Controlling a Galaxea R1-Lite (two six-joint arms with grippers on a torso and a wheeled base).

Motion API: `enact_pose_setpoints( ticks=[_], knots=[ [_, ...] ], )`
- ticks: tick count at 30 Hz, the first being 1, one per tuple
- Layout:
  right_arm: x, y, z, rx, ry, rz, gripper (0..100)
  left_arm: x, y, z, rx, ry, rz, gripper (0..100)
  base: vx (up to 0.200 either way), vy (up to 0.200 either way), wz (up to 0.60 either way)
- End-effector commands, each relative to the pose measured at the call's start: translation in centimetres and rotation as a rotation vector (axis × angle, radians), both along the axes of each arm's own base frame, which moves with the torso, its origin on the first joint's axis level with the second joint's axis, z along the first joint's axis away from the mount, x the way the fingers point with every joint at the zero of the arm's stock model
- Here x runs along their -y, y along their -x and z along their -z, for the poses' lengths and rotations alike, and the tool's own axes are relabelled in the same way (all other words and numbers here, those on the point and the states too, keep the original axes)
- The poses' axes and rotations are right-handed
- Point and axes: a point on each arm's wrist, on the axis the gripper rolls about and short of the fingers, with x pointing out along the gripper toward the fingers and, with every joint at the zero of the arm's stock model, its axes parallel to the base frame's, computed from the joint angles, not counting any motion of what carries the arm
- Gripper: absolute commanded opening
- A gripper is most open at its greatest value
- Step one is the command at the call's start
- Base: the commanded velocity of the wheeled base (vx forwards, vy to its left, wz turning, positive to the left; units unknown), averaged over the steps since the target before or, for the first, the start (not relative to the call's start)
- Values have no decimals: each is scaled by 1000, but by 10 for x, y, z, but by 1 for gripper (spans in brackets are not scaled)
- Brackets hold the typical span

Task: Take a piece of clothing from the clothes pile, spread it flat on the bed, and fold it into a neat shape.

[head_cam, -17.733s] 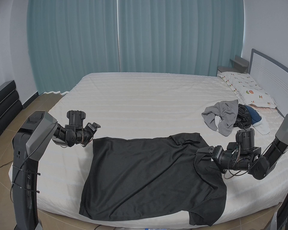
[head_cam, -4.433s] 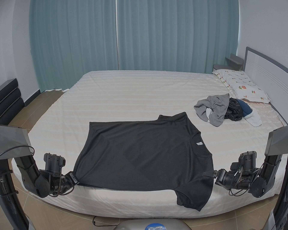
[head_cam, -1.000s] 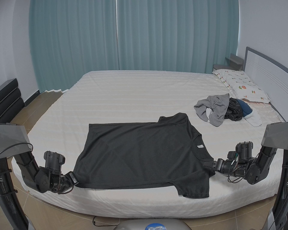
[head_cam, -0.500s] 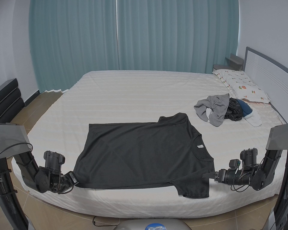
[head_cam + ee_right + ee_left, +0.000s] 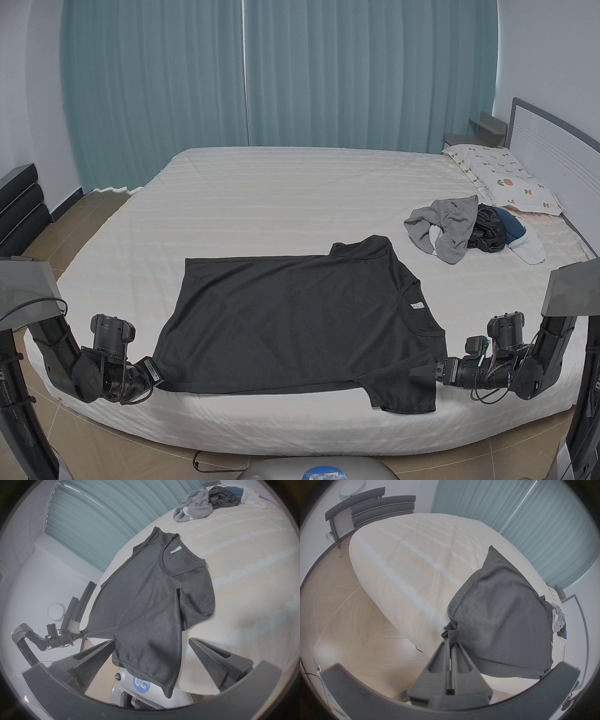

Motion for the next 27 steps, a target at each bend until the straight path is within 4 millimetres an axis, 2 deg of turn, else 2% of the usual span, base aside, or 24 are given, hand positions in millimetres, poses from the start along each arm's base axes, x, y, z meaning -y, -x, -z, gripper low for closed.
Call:
enact_pose_setpoints(
  ticks=[1,2,14,20,22,27],
  knots=[
    [-1,-3,8,-15,3,-2,100,0,0,0,0,0,0,0,0,0,0],
    [-1,-3,9,-17,4,-2,0,0,0,0,0,0,0,0,0,0,0],
    [9,11,3,-28,21,16,0,0,1,0,-1,0,0,0,0,0,0],
    [19,29,-14,-16,16,35,0,-1,3,0,-6,-4,-2,0,0,0,0],
    [19,30,-14,-16,16,35,0,-1,3,0,-6,-4,-2,0,0,0,0],
    [28,52,-15,-29,63,13,0,-2,4,-4,6,-8,-2,0,0,0,0]
  ],
)
